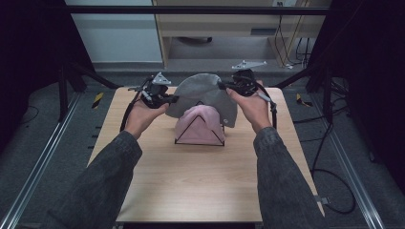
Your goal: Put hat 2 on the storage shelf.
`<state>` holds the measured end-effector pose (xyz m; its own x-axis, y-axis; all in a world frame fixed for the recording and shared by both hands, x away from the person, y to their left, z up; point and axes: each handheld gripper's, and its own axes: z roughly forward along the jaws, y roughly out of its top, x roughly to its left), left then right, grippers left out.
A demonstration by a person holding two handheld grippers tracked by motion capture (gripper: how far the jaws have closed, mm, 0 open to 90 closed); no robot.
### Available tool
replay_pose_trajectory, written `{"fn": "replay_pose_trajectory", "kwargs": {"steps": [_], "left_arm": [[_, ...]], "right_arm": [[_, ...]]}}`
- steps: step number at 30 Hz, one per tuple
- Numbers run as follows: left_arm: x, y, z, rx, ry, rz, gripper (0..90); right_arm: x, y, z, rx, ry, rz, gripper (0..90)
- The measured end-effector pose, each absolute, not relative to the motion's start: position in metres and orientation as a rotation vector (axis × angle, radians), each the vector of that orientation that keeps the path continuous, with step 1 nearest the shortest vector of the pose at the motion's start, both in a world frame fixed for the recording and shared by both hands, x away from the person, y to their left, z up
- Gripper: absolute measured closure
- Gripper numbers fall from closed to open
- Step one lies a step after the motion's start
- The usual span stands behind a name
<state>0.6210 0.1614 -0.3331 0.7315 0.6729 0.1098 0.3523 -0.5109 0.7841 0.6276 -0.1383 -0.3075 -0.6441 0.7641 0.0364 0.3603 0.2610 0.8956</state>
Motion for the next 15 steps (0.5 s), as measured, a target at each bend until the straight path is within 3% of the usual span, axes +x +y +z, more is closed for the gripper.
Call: {"fn": "replay_pose_trajectory", "kwargs": {"steps": [15], "left_arm": [[0.620, 0.161, -0.361, 2.177, 0.791, 0.491, 87.6]], "right_arm": [[0.625, -0.136, -0.345, 1.043, 2.202, 1.284, 86.0]]}}
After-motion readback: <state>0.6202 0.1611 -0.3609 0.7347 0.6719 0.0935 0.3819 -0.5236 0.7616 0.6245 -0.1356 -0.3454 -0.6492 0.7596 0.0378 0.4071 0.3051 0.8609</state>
